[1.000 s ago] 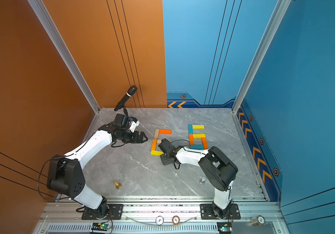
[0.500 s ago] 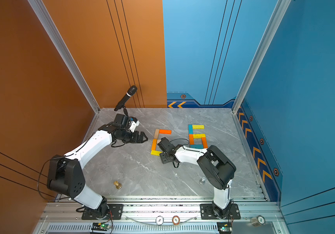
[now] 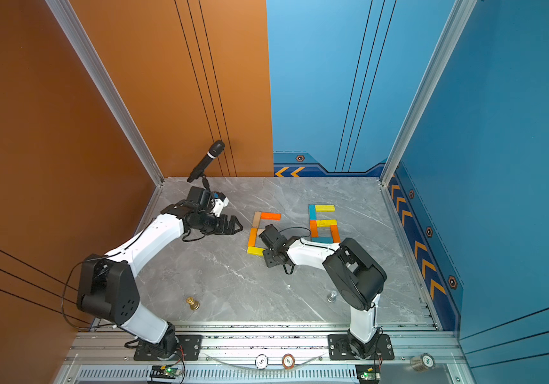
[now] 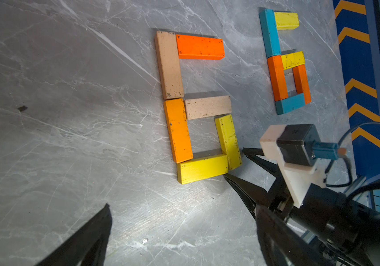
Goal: Assemble the number 6 with building blocks
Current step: Assemble the building block at the center of the board.
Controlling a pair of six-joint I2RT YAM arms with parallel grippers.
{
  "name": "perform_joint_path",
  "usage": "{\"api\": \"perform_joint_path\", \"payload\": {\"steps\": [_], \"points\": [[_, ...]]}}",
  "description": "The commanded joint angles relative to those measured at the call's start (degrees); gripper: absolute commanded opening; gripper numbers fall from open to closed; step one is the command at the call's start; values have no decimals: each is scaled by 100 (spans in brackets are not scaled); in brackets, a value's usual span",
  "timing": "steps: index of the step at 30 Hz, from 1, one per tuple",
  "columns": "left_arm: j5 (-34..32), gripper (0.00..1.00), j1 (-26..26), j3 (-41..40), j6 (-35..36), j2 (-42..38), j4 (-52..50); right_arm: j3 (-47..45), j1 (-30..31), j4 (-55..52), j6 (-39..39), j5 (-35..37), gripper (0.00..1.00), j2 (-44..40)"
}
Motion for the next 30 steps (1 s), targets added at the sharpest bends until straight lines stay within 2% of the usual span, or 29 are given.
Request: {"api": "perform_joint_path", "payload": {"steps": [1,16,25,30], "points": [[183,98,41,-95,-32,-52,79,105,-26,-152,100,60,63,116],[146,98,53,-125,-14,-115,79,163,-25,-167,101,-17,64,100],[170,98,39,-126,-32,-81,78,100,-47,-255,45,22,68,-234],[185,98,33,-117,-37,-78,78,-126,-74,-157,20,-88,68,-685]]}}
